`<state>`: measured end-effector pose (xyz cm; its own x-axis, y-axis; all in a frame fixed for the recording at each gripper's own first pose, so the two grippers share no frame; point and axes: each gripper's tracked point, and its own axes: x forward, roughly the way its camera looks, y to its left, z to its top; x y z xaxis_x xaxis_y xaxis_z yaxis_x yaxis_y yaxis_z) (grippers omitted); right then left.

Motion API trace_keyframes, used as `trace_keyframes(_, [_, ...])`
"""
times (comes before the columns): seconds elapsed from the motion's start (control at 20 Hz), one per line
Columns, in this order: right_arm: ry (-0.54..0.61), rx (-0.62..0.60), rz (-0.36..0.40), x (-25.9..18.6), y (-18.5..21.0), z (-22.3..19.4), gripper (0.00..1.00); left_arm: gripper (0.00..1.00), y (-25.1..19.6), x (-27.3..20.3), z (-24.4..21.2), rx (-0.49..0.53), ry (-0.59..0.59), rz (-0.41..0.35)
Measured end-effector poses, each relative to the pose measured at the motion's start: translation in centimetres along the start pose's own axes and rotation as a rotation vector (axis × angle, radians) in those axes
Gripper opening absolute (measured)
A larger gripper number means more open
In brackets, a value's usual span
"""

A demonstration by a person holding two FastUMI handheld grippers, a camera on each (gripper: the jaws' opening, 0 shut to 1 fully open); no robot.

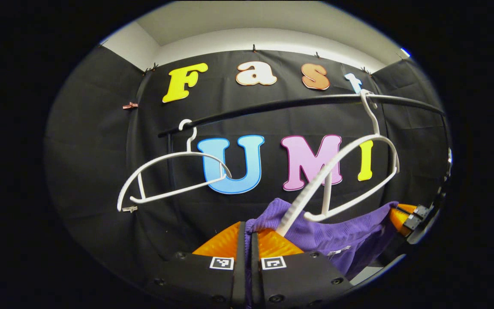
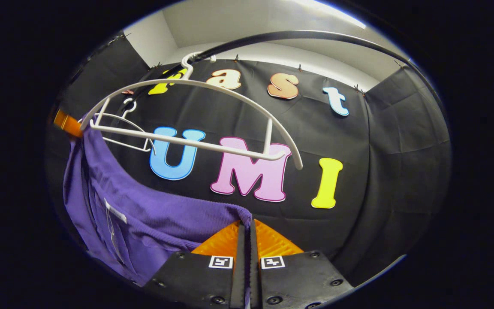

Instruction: Grasp the clothes on the hanger with both hands and then place them into the laundry hamper below.

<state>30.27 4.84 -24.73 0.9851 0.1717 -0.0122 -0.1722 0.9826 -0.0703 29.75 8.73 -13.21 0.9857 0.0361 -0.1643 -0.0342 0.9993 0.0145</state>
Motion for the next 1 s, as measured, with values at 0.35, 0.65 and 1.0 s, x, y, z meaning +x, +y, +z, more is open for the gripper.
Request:
trace_keyframes(0.35, [0.035, 0.053, 0.107, -4.8, 4.7, 3.1, 0.11, 0.09, -4.8, -3.7, -3.0, -0.019, 0.056, -0.102])
trace_keyframes(0.65, [0.086, 0.089, 0.202, -6.8, 7.7, 6.8, 0.11, 0.08, -10.2, -5.4, -0.1, -0.072, 0.074, -0.227])
trace_keyframes(1.0, [0.156, 0.09, 0.242, -8.2, 8.8, 8.1, 0.11, 0.08, -13.5, -6.8, 0.1, -0.125, 0.11, -0.3])
